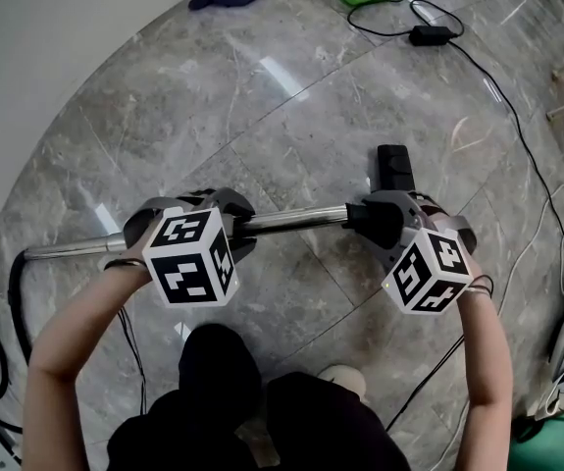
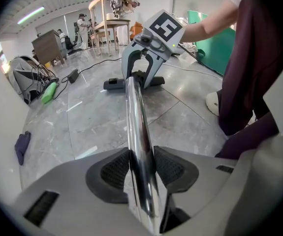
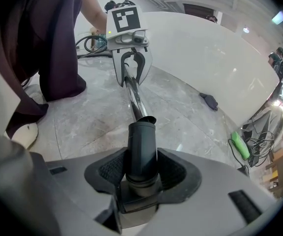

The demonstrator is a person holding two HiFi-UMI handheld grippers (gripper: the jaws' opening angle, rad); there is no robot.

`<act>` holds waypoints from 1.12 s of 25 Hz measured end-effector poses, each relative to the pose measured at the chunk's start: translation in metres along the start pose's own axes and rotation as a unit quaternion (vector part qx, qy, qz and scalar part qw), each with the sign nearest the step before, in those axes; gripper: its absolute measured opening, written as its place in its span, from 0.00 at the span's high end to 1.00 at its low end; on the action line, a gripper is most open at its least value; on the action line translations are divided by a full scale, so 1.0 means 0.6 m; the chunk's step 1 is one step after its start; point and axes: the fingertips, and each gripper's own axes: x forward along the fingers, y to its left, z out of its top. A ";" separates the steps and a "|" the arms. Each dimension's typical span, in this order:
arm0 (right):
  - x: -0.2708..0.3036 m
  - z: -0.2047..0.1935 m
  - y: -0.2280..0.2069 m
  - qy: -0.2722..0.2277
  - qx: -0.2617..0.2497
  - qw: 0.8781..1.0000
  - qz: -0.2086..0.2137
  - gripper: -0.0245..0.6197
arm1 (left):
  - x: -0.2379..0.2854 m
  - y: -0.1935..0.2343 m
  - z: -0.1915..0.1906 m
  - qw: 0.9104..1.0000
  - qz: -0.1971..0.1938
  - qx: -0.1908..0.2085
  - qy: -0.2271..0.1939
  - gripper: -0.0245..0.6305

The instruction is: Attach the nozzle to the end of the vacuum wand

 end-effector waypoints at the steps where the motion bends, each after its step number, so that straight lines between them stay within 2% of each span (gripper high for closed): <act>1: 0.000 0.000 0.001 0.000 -0.001 1.000 0.001 0.66 | 0.003 -0.002 -0.001 1.000 -0.002 0.001 0.001 0.72; 4: 0.001 -0.002 0.007 0.005 -0.011 1.000 0.008 0.66 | 0.015 -0.012 -0.002 1.000 -0.013 0.009 0.009 0.71; 13: 0.012 -0.025 0.052 0.051 -0.106 0.992 0.045 0.66 | 0.050 -0.054 -0.002 0.998 -0.050 0.034 0.035 0.71; 23: 0.016 -0.026 0.057 0.070 -0.136 0.988 0.032 0.67 | 0.053 -0.055 -0.001 0.999 -0.037 0.027 0.019 0.71; 28: 0.015 -0.024 0.057 0.077 -0.146 0.986 0.026 0.67 | 0.050 -0.054 0.002 1.000 -0.018 0.019 0.004 0.71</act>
